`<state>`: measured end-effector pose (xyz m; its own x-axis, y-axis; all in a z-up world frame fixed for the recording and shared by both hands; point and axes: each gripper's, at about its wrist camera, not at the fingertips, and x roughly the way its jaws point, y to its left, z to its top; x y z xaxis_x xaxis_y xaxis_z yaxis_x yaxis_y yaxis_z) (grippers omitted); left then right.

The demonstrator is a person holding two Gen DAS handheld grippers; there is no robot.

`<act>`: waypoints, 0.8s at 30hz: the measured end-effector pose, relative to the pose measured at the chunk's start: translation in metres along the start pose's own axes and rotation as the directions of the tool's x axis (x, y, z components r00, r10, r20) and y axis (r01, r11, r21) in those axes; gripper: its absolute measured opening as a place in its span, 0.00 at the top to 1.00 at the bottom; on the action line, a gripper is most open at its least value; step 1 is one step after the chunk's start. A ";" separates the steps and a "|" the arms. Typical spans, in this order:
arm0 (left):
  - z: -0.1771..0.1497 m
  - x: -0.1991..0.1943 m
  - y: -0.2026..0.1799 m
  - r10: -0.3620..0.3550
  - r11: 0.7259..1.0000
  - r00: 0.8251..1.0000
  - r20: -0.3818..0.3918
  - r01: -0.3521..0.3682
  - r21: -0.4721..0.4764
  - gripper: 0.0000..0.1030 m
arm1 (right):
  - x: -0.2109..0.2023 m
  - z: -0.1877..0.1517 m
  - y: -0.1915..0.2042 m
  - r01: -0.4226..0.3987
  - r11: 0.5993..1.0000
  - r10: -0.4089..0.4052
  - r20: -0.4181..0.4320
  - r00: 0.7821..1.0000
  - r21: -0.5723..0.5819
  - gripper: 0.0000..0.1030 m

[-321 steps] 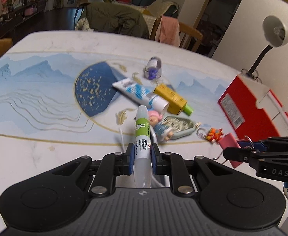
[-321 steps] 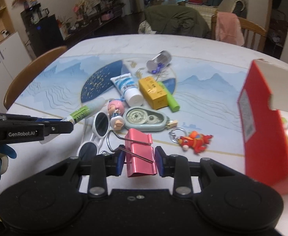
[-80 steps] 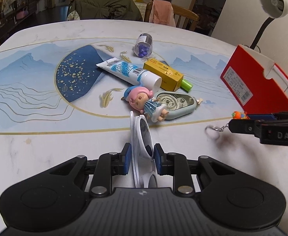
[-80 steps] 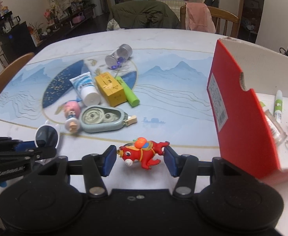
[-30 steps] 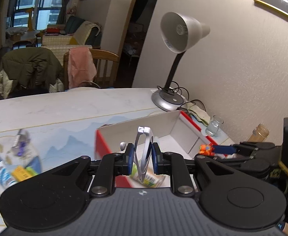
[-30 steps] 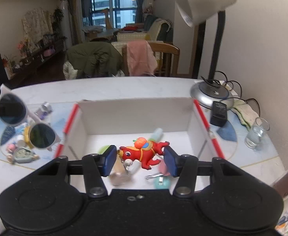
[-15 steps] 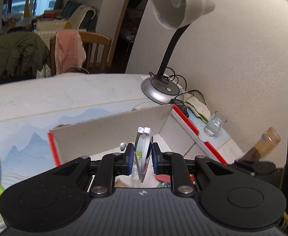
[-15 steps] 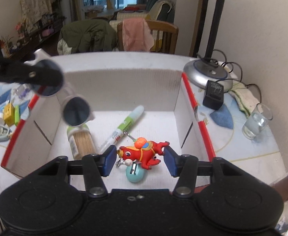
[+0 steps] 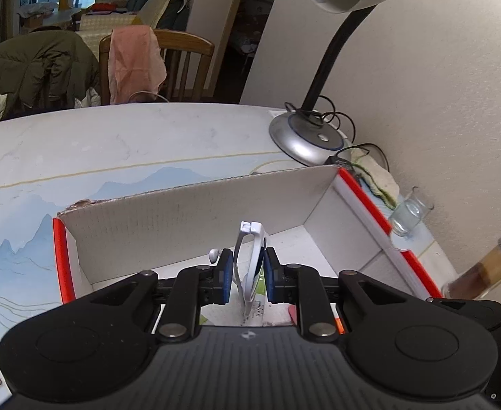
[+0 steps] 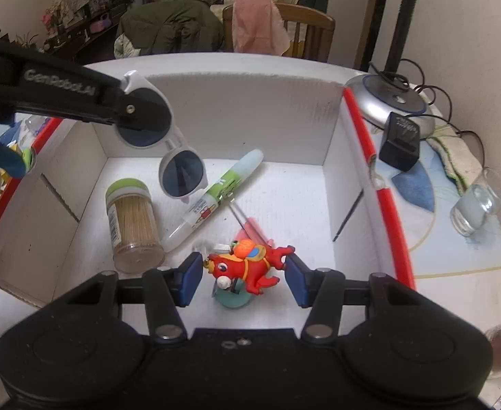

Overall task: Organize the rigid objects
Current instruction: 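Carry the sunglasses and dragon keychain with both tools into the shoebox, then open the right tool to drop the keychain while the left tool releases the sunglasses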

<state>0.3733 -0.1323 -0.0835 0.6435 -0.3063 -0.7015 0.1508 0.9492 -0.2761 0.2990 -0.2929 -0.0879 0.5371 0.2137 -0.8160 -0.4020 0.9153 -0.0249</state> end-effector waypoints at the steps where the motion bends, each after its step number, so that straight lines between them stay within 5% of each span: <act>1: 0.000 0.003 0.000 0.004 1.000 1.000 -0.004 -0.004 0.001 0.83 | 0.002 0.000 0.000 -0.002 1.000 0.002 -0.003 1.000 -0.001 0.49; 10: -0.003 0.012 0.011 0.030 0.999 0.998 -0.060 -0.031 -0.025 0.83 | 0.012 0.001 -0.002 -0.019 1.000 0.020 -0.028 0.999 0.005 0.49; 24: -0.011 0.013 0.023 0.074 0.995 0.969 -0.235 -0.086 -0.041 0.80 | 0.001 -0.004 -0.004 -0.040 0.998 0.040 -0.001 0.999 0.048 0.48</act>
<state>0.3770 -0.1156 -0.1060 0.4582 -0.2434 -0.8548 0.0638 0.9683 -0.2415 0.2978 -0.2979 -0.0909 0.5198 0.2494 -0.8171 -0.3868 0.9215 0.0351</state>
